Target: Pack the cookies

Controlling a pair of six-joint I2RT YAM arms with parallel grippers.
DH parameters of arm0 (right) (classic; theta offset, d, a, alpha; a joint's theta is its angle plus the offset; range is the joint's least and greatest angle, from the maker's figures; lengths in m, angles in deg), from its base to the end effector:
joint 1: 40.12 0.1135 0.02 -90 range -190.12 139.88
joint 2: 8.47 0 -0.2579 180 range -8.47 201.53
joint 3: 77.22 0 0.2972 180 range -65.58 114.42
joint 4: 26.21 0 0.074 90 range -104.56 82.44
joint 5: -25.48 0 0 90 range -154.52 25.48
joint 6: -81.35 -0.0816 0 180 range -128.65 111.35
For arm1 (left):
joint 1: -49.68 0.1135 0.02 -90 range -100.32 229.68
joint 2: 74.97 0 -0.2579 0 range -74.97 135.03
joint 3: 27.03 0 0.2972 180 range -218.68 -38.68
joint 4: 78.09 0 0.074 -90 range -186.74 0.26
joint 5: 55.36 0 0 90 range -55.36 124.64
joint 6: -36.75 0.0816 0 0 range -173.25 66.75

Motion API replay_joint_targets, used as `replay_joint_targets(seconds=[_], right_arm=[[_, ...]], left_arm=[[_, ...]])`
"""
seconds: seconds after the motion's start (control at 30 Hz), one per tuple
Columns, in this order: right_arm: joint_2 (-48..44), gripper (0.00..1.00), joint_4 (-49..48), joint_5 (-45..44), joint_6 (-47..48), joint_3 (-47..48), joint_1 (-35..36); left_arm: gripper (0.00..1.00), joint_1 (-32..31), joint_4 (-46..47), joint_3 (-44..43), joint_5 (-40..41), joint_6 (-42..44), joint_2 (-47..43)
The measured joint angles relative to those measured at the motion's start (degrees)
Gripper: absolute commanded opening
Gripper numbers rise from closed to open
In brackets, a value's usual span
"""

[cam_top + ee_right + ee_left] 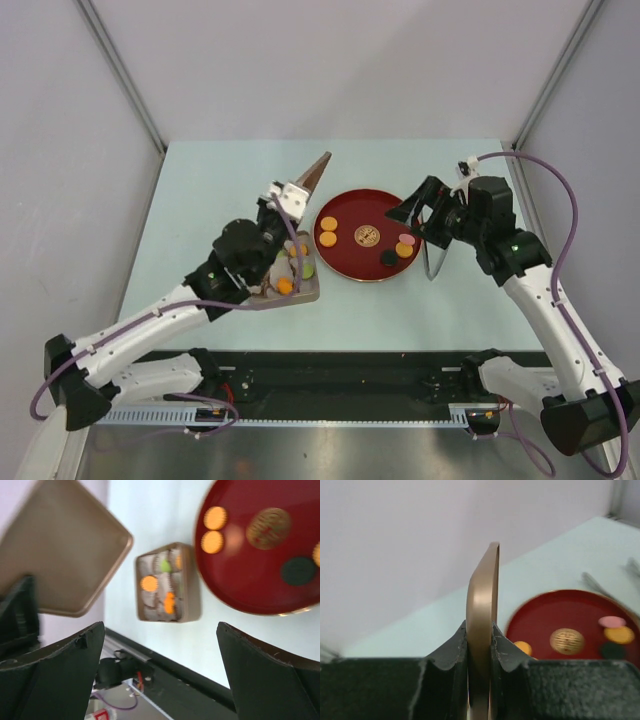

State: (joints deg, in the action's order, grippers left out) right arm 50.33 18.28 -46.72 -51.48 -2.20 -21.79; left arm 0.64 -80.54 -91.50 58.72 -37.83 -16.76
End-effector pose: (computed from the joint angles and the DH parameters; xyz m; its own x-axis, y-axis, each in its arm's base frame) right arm 0.2820 0.1197 0.3453 -0.7070 0.4476 -0.5475 -0.1014 0.7020 0.7049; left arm 0.2400 -0.2257 0.3750 0.1544 0.1925 -0.9691 0.3958 0.8867 0.2392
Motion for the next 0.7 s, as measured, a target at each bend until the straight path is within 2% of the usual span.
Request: replay_joint_targets(seconds=[0.2,0.3,0.5,0.7], right_arm=[[1.18,1.00,-7.37,5.92,-3.37,0.09,-0.24],[3.43,1.00,-10.49,7.63,-4.72,0.17,-0.22],[10.21,1.00,-14.45,10.32,-6.08,1.55,0.31],[15.52,0.96,-16.87,12.33,-6.54,5.18,0.46]], left_arm=[[0.00,-11.45,19.54,7.04,17.88,26.99,5.99],[0.00,-15.23,30.25,9.16,23.21,39.54,11.56],[0.00,-20.39,49.33,10.23,27.91,59.93,20.98],[0.00,-23.08,60.57,11.96,28.15,70.84,22.82]])
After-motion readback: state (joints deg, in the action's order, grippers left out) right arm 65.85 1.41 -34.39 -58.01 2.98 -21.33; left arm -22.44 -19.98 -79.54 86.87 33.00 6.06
